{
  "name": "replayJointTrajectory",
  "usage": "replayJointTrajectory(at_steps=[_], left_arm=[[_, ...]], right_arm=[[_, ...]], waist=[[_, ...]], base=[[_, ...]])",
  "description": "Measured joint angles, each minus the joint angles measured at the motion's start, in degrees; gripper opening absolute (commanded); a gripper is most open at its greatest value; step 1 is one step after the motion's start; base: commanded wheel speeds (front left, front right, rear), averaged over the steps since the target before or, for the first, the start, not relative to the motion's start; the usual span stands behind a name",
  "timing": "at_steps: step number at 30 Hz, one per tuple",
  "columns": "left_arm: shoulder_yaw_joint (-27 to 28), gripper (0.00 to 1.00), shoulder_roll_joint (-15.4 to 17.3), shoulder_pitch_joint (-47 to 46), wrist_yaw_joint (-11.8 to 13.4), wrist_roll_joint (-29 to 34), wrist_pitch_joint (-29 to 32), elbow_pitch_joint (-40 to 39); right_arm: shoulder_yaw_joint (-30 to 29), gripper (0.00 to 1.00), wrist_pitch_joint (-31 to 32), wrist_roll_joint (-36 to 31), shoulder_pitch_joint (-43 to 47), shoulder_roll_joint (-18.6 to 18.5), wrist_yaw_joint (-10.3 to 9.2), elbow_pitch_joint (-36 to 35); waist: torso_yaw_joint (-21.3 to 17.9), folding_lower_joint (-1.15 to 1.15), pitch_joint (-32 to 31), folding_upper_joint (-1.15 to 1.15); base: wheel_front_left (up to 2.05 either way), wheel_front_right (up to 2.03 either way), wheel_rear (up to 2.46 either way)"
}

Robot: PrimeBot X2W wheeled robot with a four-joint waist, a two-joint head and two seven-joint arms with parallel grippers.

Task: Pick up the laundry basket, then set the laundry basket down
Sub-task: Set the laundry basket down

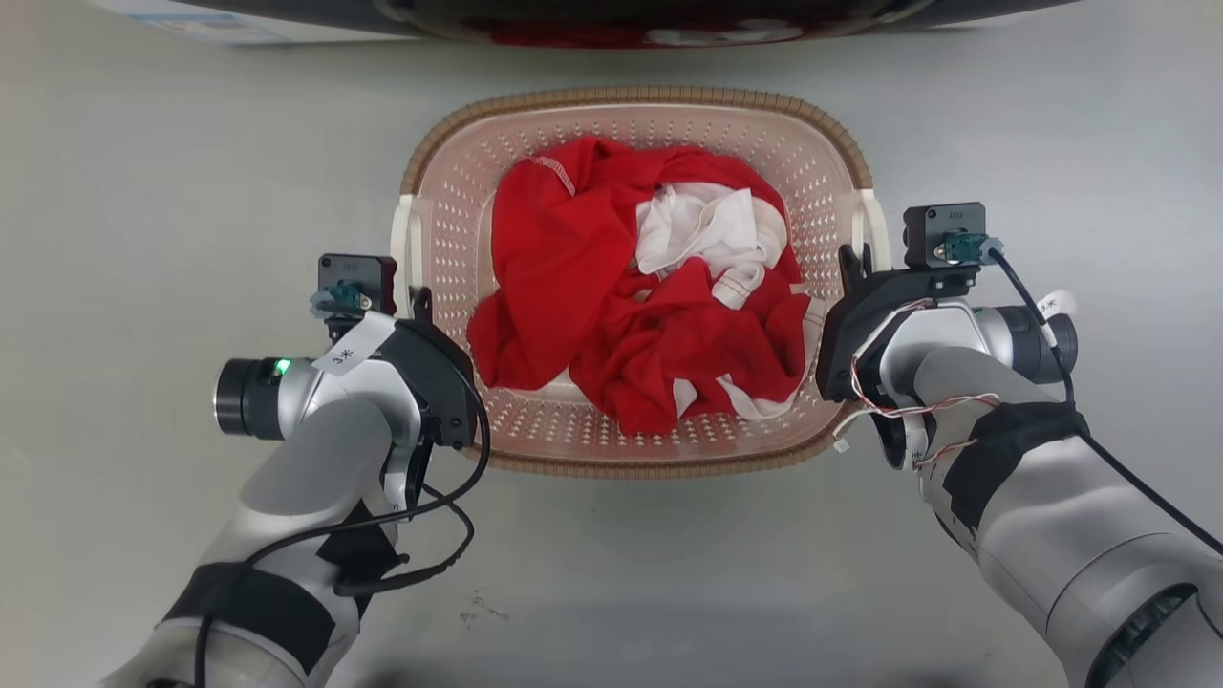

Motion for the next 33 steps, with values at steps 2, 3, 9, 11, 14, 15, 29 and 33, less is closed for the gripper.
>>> replayJointTrajectory(at_steps=[2, 3, 9, 11, 14, 15, 29, 33], left_arm=[[0.0, 0.00, 0.0, -0.8, 0.0, 0.2, -0.5, 0.3], [0.0, 0.00, 0.1, -1.1, 0.0, 0.3, -0.9, 0.4], [0.1, 0.00, 0.4, -2.6, 0.0, 0.9, -1.9, 1.1], [0.1, 0.00, 0.4, -3.0, 0.0, 1.1, -2.2, 1.2], [0.1, 0.00, 0.3, -3.1, 0.0, 1.5, -2.7, 1.5], [0.1, 0.00, 0.4, -3.1, 0.0, 1.5, -3.0, 1.6], [0.1, 0.29, 0.0, -4.0, -0.1, 1.5, -4.6, 3.2], [0.4, 0.98, -0.3, -4.3, 0.0, 1.5, -4.9, 3.5]], right_arm=[[0.0, 0.00, -0.3, 0.0, -0.5, 0.0, 0.00, 0.0], [0.0, 0.00, -0.5, 0.0, -0.7, 0.0, 0.00, 0.0], [0.1, 0.00, -1.4, -0.2, -1.6, 0.0, 0.01, -0.1], [0.2, 0.00, -1.5, -0.2, -1.7, 0.0, 0.02, -0.1], [0.3, 0.00, -2.0, -0.2, -1.8, 0.0, 0.02, 0.0], [0.4, 0.00, -2.0, -0.2, -1.9, 0.0, 0.07, 0.0], [1.4, 1.00, -3.0, -0.5, -2.6, 0.2, 0.25, 0.1], [1.6, 1.00, -3.3, -0.6, -2.6, 0.9, 0.34, 0.1]], waist=[[0.0, 0.00, 0.9, 0.00], [0.1, 0.00, 1.3, 0.00], [0.4, 0.00, 2.2, 0.00], [0.5, -0.01, 2.3, -0.01], [0.6, -0.01, 2.4, -0.01], [0.7, -0.01, 2.4, -0.01], [1.1, -0.01, 2.2, -0.01], [1.1, -0.01, 1.9, -0.01]], base=[[0.00, 0.00, 0.00], [0.00, 0.00, 0.00], [0.00, 0.00, 0.00], [0.00, 0.00, 0.00], [0.00, 0.00, 0.00], [0.00, 0.00, 0.00], [0.00, 0.00, 0.00], [0.00, 0.00, 0.00]])
